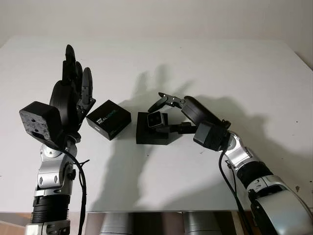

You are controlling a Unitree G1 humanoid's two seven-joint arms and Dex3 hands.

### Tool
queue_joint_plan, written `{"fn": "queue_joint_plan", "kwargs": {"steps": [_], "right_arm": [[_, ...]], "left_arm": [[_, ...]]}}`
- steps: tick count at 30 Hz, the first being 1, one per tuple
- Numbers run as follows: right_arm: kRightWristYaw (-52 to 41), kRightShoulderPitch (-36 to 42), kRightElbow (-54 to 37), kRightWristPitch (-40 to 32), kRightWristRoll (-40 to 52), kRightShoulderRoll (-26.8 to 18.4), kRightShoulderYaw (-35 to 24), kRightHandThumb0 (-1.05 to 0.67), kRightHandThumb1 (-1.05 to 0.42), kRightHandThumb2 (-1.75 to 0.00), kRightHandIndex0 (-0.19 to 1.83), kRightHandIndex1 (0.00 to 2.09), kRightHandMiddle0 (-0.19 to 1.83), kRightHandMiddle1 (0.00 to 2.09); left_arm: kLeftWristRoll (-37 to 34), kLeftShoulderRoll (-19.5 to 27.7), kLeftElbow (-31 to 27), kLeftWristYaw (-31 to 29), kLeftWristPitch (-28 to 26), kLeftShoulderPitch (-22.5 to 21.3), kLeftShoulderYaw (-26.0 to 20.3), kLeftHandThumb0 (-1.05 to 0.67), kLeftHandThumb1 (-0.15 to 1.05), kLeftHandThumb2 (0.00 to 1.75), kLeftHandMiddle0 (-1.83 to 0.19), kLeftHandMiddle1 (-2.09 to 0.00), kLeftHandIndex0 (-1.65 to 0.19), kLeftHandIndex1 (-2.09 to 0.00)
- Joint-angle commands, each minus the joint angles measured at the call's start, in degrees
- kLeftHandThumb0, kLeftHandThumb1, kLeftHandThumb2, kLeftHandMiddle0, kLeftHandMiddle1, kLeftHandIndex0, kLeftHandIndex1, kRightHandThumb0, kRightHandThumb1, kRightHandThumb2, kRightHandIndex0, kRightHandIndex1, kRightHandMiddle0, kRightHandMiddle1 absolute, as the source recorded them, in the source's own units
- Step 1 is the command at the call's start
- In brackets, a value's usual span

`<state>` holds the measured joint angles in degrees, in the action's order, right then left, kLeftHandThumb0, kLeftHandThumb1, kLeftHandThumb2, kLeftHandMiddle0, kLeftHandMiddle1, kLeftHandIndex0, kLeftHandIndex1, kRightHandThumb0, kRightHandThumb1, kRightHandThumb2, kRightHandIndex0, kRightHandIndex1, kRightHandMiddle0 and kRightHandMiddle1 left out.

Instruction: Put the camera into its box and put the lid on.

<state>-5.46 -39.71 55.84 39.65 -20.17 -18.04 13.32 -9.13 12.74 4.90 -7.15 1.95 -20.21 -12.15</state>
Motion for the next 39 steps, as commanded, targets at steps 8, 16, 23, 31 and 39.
{"fn": "queue_joint_plan", "kwargs": {"steps": [8, 16, 23, 31, 39], "right_arm": [[2.9, 0.1, 1.2, 0.2, 0.9, 2.0, -0.9, -0.43, -0.93, -0.06, 0.33, 0.08, 0.42, 1.3], [-1.1, 0.7, 2.8, -5.3, 9.5, 6.2, -5.7, -0.48, -0.94, -0.06, 0.35, 0.07, 0.43, 1.34], [-2.6, 1.9, 2.0, -6.9, 11.4, 7.0, -7.1, -0.52, -0.95, -0.06, 0.34, 0.06, 0.4, 1.38], [-5.1, 2.9, 1.4, -7.3, 14.4, 8.4, -9.0, -0.54, -0.94, -0.05, 0.36, 0.06, 0.41, 1.43], [-7.2, 4.2, -1.1, -8.5, 14.8, 8.9, -9.2, -0.51, -0.93, -0.05, 0.38, 0.07, 0.41, 1.45]], "left_arm": [[0.1, 0.4, -1.2, -0.2, 0.0, 0.5, 0.0, -0.71, 1.05, 0.64, 0.19, 0.0, 0.19, 0.0], [-0.1, 0.6, -1.2, -0.4, 0.1, 0.5, -0.1, -0.71, 1.05, 0.64, 0.19, 0.0, 0.19, 0.0], [0.1, 0.5, -1.7, -0.2, -0.5, 0.5, 0.0, -0.7, 1.05, 0.63, 0.19, 0.0, 0.19, 0.0], [0.0, 0.5, -1.8, -0.1, -0.7, 0.5, 0.0, -0.71, 1.05, 0.63, 0.19, 0.0, 0.19, 0.0], [-0.1, 0.5, -1.7, 0.0, -0.5, 0.4, -0.3, -0.7, 1.05, 0.62, 0.19, 0.0, 0.19, 0.0]]}}
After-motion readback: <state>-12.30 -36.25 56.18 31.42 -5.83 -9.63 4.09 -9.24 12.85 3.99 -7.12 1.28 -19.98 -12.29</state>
